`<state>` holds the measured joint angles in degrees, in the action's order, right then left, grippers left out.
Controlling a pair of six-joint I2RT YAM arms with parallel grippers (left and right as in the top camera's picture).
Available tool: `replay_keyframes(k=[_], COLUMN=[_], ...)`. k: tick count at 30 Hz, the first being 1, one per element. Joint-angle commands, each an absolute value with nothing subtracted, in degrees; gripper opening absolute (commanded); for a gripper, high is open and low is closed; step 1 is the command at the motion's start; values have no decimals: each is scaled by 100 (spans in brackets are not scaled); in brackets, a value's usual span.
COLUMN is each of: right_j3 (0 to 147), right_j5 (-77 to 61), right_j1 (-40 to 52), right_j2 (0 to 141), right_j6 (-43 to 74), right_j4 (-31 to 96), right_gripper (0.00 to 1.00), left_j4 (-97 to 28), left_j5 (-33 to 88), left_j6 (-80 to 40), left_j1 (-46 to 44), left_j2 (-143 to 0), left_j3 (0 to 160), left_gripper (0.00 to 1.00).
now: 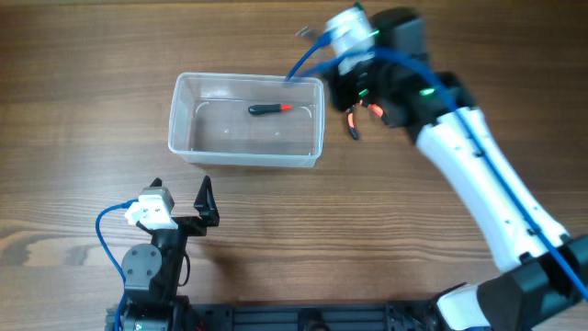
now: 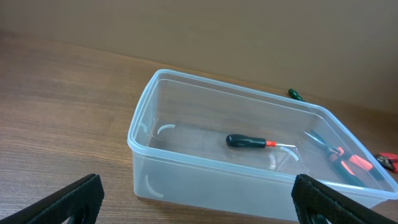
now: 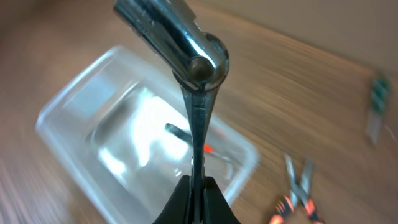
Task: Pack container
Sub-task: 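Lower the wrench into the container and release it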
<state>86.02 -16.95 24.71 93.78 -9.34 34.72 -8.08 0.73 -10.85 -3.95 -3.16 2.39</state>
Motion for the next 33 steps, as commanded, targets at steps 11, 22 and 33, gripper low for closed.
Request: replay_keyframes(k=[11, 22, 33], right_j3=[8545, 8770, 9585], right_j5=[-1651, -1424, 895], right_j1=[3260, 3304, 2447], right_j2=[11393, 11369, 9448], right_j6=[-4668, -3061, -991], right_j4=[3085, 3006, 3035], right_gripper=[5, 59, 71], left_j4=[-812, -812, -812], left_j5=[58, 58, 58], left_j6=[-1135, -1135, -1135], left_j1=[-362, -362, -362], left_j2=[-307, -307, -307], left_j3=[215, 215, 215], left_gripper=[100, 100, 100])
